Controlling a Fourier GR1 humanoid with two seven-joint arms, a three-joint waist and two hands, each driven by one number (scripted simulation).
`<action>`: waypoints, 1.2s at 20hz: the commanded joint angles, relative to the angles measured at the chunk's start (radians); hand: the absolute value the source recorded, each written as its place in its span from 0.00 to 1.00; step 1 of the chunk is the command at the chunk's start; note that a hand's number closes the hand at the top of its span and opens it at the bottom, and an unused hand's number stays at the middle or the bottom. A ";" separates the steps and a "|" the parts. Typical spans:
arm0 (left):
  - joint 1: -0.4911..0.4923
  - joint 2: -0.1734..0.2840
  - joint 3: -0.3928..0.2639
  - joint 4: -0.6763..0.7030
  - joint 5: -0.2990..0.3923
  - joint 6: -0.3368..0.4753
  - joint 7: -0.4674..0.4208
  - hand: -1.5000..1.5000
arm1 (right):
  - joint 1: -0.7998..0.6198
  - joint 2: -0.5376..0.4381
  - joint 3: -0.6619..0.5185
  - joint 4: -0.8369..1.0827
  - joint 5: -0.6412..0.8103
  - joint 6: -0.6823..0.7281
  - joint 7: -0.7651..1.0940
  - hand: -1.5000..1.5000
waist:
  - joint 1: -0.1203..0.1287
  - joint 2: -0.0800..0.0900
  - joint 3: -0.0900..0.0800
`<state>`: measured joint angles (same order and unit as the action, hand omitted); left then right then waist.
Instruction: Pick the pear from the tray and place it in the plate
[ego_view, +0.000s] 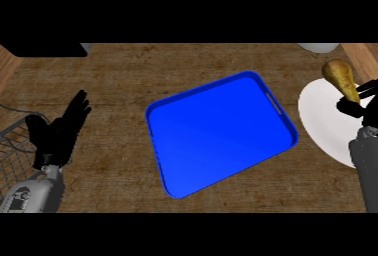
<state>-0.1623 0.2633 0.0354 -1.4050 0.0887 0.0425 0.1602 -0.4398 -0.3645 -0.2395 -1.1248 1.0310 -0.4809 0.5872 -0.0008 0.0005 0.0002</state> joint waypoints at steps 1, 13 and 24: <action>0.042 -0.023 -0.017 -0.005 -0.020 0.004 -0.043 0.50 | 0.012 -0.081 -0.046 0.138 -0.106 0.102 -0.117 1.00 | 0.010 0.003 0.001; -0.004 -0.002 0.029 0.015 0.000 -0.036 0.002 0.50 | 0.050 -0.088 -0.163 0.172 -0.370 0.041 -0.529 0.00 | -0.002 -0.001 0.000; 0.002 -0.026 0.032 0.038 -0.017 -0.015 -0.025 0.50 | 0.020 0.047 -0.262 -0.128 -0.709 0.120 -0.560 0.00 | -0.013 -0.004 -0.001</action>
<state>-0.1530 0.2441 0.0584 -1.3920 0.0686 0.0283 0.1468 -0.4284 -0.3664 -0.4637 -1.1778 0.4289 -0.3903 -0.0119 -0.0092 -0.0043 -0.0002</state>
